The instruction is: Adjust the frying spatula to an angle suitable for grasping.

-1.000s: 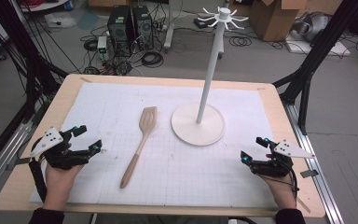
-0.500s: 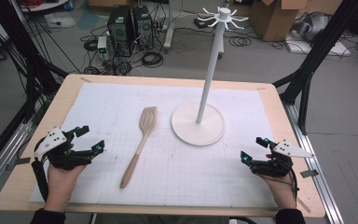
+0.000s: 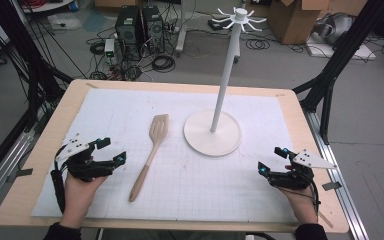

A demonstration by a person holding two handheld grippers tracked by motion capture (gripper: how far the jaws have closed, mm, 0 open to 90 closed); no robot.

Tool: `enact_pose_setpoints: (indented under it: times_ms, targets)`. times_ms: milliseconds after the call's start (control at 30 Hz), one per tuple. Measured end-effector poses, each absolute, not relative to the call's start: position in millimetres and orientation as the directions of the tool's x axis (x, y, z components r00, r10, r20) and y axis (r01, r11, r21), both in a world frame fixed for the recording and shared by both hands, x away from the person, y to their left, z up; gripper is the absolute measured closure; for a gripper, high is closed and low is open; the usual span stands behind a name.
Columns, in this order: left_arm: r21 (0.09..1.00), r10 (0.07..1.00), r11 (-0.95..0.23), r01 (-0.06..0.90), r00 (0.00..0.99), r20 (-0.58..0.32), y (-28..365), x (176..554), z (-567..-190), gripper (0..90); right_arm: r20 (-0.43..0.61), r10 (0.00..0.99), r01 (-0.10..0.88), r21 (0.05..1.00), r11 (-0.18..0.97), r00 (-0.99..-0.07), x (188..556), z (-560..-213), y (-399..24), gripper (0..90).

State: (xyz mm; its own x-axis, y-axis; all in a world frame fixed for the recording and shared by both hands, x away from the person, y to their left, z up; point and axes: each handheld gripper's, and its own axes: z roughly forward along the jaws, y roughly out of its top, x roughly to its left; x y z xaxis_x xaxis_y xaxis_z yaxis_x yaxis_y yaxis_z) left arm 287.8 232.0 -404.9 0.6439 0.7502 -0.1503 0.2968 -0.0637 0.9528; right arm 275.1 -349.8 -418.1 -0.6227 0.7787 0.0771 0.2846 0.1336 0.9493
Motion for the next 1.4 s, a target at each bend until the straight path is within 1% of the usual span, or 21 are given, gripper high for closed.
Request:
enact_pose_setpoints:
  times_ms: [100, 133, 233, 433, 733, 767, 900, 1000, 1033, 1067, 1200, 1333, 1400]
  targets:
    - [0.947, 0.753, -0.082, 0.31, 0.642, -0.144, 226, 289, -406, 15.4, 0.078, 0.779, 0.287, 0.949, 0.134, -0.622, 275, -418, -350, 10.5]
    - [0.944, 0.755, -0.083, 0.32, 0.639, -0.15, 223, 289, -407, 17.6, 0.076, 0.778, 0.285, 0.949, 0.135, -0.624, 276, -418, -350, 10.5]
    - [0.935, 0.769, -0.103, 0.339, 0.624, -0.142, 214, 291, -408, 20.3, 0.071, 0.779, 0.284, 0.949, 0.141, -0.623, 276, -419, -349, 10.5]
    - [0.913, 0.78, -0.118, 0.39, 0.605, -0.157, 199, 296, -411, 23.0, 0.07, 0.779, 0.287, 0.947, 0.144, -0.624, 276, -419, -349, 10.5]
    - [0.892, 0.771, -0.138, 0.431, 0.612, -0.177, 183, 301, -415, 28.9, 0.077, 0.778, 0.293, 0.946, 0.141, -0.624, 276, -419, -349, 10.5]
    - [0.883, 0.773, -0.153, 0.443, 0.611, -0.173, 179, 303, -416, 29.8, 0.079, 0.778, 0.294, 0.946, 0.139, -0.623, 276, -419, -348, 10.5]
    - [0.869, 0.777, -0.156, 0.469, 0.601, -0.185, 174, 307, -419, 30.2, 0.079, 0.778, 0.293, 0.946, 0.138, -0.624, 277, -420, -349, 10.5]
    - [0.855, 0.802, -0.175, 0.488, 0.574, -0.163, 166, 310, -422, 30.9, 0.08, 0.779, 0.293, 0.946, 0.138, -0.622, 277, -420, -349, 10.5]
    - [0.841, 0.821, -0.178, 0.512, 0.548, -0.16, 161, 311, -424, 33.5, 0.085, 0.778, 0.296, 0.946, 0.134, -0.623, 277, -420, -349, 10.5]
    - [0.841, 0.821, -0.178, 0.512, 0.548, -0.16, 161, 311, -424, 35.6, 0.085, 0.778, 0.296, 0.946, 0.134, -0.623, 277, -420, -349, 10.5]
    - [0.823, 0.824, -0.181, 0.539, 0.54, -0.173, 156, 313, -427, 36.9, 0.085, 0.778, 0.298, 0.945, 0.135, -0.622, 277, -420, -349, 10.5]
    - [0.798, 0.831, -0.191, 0.572, 0.527, -0.179, 154, 315, -428, 43.0, 0.085, 0.777, 0.3, 0.944, 0.137, -0.623, 278, -420, -350, 10.6]
    - [0.777, 0.838, -0.189, 0.6, 0.511, -0.191, 152, 317, -430, 44.3, 0.09, 0.778, 0.304, 0.943, 0.134, -0.622, 278, -420, -349, 10.6]
